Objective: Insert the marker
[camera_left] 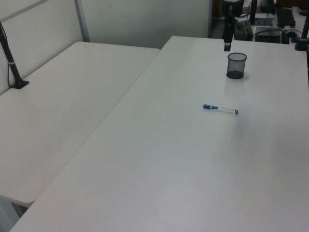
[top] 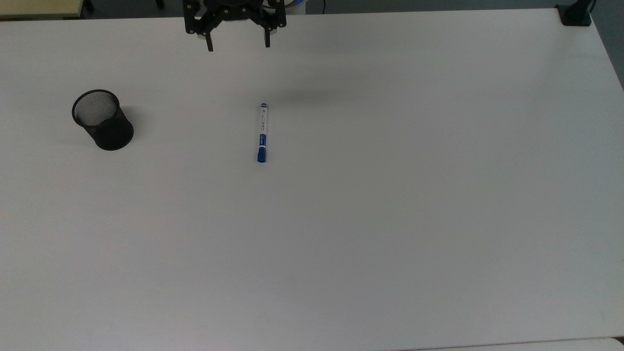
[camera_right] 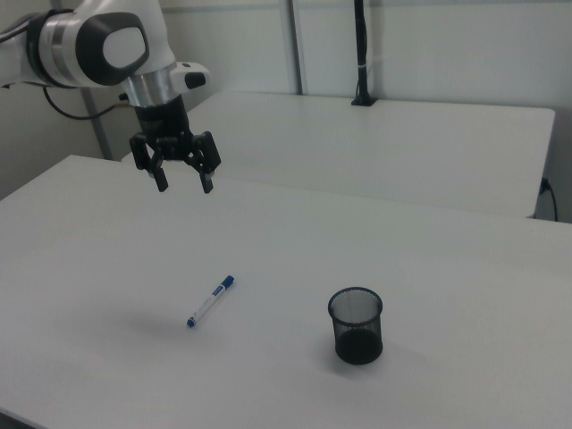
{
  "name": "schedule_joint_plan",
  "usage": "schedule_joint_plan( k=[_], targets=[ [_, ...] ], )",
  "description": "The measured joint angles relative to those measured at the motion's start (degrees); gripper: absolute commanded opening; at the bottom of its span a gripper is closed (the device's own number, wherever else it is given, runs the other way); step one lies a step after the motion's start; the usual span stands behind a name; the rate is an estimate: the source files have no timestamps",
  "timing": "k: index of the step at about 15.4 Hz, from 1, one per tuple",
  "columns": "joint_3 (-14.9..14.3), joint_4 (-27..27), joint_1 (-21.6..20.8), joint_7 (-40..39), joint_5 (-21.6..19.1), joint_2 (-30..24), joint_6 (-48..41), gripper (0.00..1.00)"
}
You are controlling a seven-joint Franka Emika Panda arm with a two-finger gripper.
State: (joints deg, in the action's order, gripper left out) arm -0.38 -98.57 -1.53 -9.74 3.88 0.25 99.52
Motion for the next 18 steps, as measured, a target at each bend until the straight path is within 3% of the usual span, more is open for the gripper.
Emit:
schedule_joint_plan(
  k=[4, 11, 18],
  targets=[
    [0.0, -3.0, 0.0, 0.5, 1.1, 1.2, 3.0, 1.00],
    [0.0, -17.3, 0.1, 5.9, 3.3, 4.8, 26.9, 1.00],
    [0.0, -18.1, 0.1, 16.2, 3.3, 12.0, 34.9, 0.97]
  ],
)
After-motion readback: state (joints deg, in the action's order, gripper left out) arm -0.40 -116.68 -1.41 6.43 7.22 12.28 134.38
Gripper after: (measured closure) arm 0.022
